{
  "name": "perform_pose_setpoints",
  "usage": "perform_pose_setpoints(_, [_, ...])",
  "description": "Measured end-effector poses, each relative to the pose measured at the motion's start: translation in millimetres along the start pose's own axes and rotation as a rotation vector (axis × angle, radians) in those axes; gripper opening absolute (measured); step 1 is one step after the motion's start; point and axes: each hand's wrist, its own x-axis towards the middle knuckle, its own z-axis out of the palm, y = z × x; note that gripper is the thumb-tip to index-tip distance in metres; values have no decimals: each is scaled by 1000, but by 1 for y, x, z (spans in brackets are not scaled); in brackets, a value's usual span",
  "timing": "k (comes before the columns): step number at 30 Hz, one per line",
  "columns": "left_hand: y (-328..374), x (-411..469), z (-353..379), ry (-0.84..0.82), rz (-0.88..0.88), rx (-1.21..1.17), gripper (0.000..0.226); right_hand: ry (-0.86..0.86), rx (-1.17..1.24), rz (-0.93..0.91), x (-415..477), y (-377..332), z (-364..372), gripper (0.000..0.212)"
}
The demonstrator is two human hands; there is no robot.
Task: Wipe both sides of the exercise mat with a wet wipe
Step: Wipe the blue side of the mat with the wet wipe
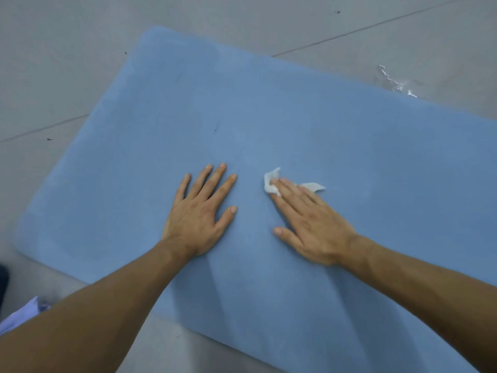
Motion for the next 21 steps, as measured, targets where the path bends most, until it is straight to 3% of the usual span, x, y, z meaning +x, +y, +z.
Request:
perform_pose_setpoints(7, [-1, 0, 1, 3, -3, 18, 66, -176, -26, -329, -82, -37, -2, 77])
perform_pose_setpoints(11, [0, 0, 3, 16, -3, 20, 64, -196, -71, -397, -104, -19, -1, 74])
perform_pose_setpoints(13, [0, -1, 4, 23, -2, 19, 62, -166, -101, -313, -97, -1, -2, 73])
perform_pose_setpoints(19, [15, -1, 4, 4, -44, -13, 61, -73, -121, 280, -60, 76, -21, 82])
perform_pose_setpoints(21, [23, -4, 6, -5, -74, -26, 60, -72, -76, 403, -55, 93, -28, 85])
